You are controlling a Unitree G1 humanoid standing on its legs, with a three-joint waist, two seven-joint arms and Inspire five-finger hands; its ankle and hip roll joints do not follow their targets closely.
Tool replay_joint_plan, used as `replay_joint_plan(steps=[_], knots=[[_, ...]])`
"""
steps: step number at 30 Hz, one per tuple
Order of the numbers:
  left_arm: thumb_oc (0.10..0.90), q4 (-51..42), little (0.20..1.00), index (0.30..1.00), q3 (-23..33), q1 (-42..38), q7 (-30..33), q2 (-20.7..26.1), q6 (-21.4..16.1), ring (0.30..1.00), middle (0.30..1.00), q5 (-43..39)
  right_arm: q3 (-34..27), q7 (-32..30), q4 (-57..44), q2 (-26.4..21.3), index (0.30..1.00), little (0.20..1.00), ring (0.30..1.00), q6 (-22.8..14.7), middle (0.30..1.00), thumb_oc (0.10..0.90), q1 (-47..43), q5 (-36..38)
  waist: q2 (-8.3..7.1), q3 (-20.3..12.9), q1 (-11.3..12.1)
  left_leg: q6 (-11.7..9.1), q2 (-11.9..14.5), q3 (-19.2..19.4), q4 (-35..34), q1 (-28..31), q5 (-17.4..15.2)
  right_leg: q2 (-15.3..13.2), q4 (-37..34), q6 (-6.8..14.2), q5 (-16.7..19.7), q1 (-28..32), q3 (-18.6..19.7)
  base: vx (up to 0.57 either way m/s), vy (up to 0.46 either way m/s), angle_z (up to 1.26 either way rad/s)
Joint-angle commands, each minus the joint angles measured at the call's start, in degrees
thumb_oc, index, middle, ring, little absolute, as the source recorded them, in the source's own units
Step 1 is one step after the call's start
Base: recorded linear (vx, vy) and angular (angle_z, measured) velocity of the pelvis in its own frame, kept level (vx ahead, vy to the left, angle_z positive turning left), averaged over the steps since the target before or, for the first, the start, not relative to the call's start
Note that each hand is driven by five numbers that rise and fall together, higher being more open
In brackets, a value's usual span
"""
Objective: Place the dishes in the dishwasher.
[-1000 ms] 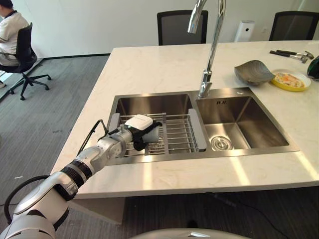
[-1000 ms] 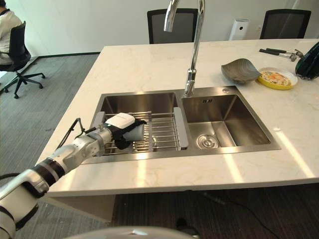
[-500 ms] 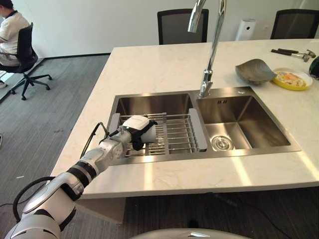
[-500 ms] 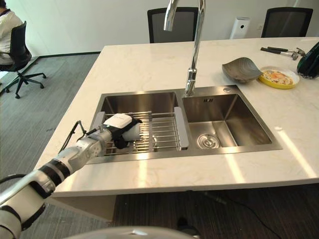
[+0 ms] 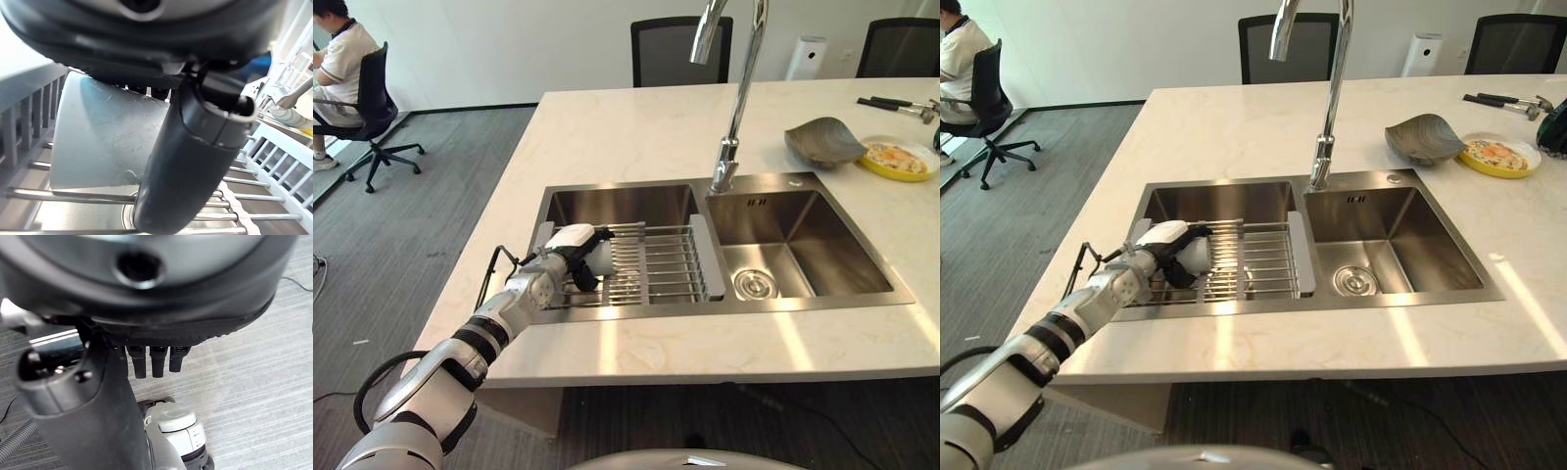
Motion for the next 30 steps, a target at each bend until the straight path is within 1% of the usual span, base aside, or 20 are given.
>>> replay_joint_plan(steps=[1, 6, 8, 10, 13, 21, 22, 23, 27, 30], knots=[[0.8, 9.4, 0.9, 0.9, 0.6, -7.7, -2.1, -0.9, 0.8, 0.9, 0.9, -1.7, 2.0, 0.8, 3.2, -2.7, 0.9, 0.9, 0.9, 0.3, 0.9, 0.8, -3.0, -0.9, 0.95, 1.4, 0.1, -3.3, 1.4, -5.6, 0.6, -0.4, -4.2, -1.1, 1.2, 5.0, -9.7, 4.6, -3.7, 0.0, 0.0, 0.0], [0.8, 9.7, 0.9, 0.9, -1.2, -9.2, -3.2, 0.3, 0.4, 0.9, 0.9, -0.9, 2.6, 1.1, 3.3, -2.8, 0.9, 0.9, 0.9, 0.4, 0.9, 0.8, -3.4, -1.1, 0.99, 1.4, 0.3, -3.3, 1.2, -5.9, 0.6, -0.9, -3.7, -1.2, 1.2, 5.0, -9.3, 4.2, -4.0, 0.0, 0.001, 0.02], [0.8, 8.7, 0.9, 0.9, -2.4, -10.0, -3.7, 1.5, 0.5, 0.9, 0.9, 0.5, 2.7, 1.2, 3.1, -2.7, 0.9, 0.9, 0.9, 0.3, 0.9, 0.8, -3.5, -1.2, 1.08, 1.5, 0.5, -3.3, 1.2, -6.1, 0.6, -1.0, -3.6, -1.3, 1.2, 5.1, -9.3, 4.3, -4.4, -0.01, 0.0, 0.06], [0.8, 8.6, 0.9, 0.9, -2.4, -10.0, -3.7, 1.6, 0.5, 0.9, 0.9, 0.5, 2.7, 1.2, 3.1, -2.7, 0.9, 0.9, 0.9, 0.3, 0.9, 0.8, -3.5, -1.2, 1.06, 1.5, 0.5, -3.3, 1.1, -6.1, 0.6, -1.0, -3.6, -1.3, 1.2, 5.1, -9.3, 4.3, -4.5, 0.0, 0.0, 0.08], [0.8, 8.3, 0.9, 0.9, -5.3, -11.2, -4.9, 2.4, 0.1, 0.9, 0.9, 4.0, 3.2, 1.5, 2.8, -2.8, 0.9, 0.9, 0.9, 0.3, 0.9, 0.8, -3.8, -1.3, 1.24, 1.8, 0.6, -3.3, 1.1, -6.4, 0.6, -1.2, -3.6, -1.4, 1.2, 5.1, -9.4, 4.3, -4.7, -0.02, 0.005, 0.08], [0.8, 9.5, 0.9, 0.9, -8.2, -11.9, -5.4, 1.1, -0.1, 0.9, 0.9, 7.8, 3.9, 1.4, 2.5, -2.9, 0.9, 0.9, 0.9, 0.1, 0.9, 0.8, -4.1, -1.6, 1.31, 2.1, 0.5, -3.2, 1.0, -6.5, 0.6, -1.4, -3.6, -1.4, 1.2, 5.0, -9.5, 4.3, -4.9, 0.0, 0.001, 0.01], [0.467, 9.9, 0.401, 0.401, -8.6, -12.0, -5.3, 0.7, -0.2, 0.401, 0.401, 8.4, 3.9, 1.3, 2.6, -2.9, 0.9, 0.9, 0.9, 0.0, 0.9, 0.8, -4.1, -1.6, 1.32, 2.2, 0.5, -3.2, 1.0, -6.5, 0.6, -1.4, -3.6, -1.4, 1.2, 5.0, -9.5, 4.2, -4.9, 0.0, 0.0, 0.0], [0.4, 10.1, 0.3, 0.3, -9.4, -12.3, -5.2, 0.2, -0.3, 0.3, 0.3, 9.2, 4.0, 1.2, 2.5, -3.0, 0.9, 0.9, 0.9, -0.1, 0.9, 0.8, -4.3, -1.7, 1.35, 2.3, 0.4, -3.2, 1.0, -6.4, 0.6, -1.4, -3.6, -1.4, 1.2, 5.0, -9.5, 4.2, -4.9, 0.0, 0.0, 0.0], [0.4, 8.8, 0.3, 0.3, -11.1, -13.1, -4.6, -1.0, -1.5, 0.3, 0.3, 11.1, 3.9, 0.8, 2.3, -3.4, 0.9, 0.9, 0.9, -0.5, 0.9, 0.8, -4.2, -1.6, 1.48, 2.5, 0.2, -3.1, 1.0, -6.3, 0.6, -1.5, -3.6, -1.5, 1.2, 5.0, -9.4, 3.9, -4.7, 0.0, 0.0, 0.0], [0.4, 6.0, 0.3, 0.3, -11.8, -13.7, -3.3, -0.1, -2.8, 0.3, 0.3, 11.6, 3.7, 0.7, 2.2, -3.7, 0.9, 0.9, 0.9, -0.9, 0.9, 0.8, -3.8, -1.4, 1.53, 2.7, 0.1, -3.2, 1.1, -6.2, 0.6, -1.5, -3.7, -1.4, 1.2, 5.1, -9.5, 3.9, -4.7, 0.0, 0.0, 0.0]])
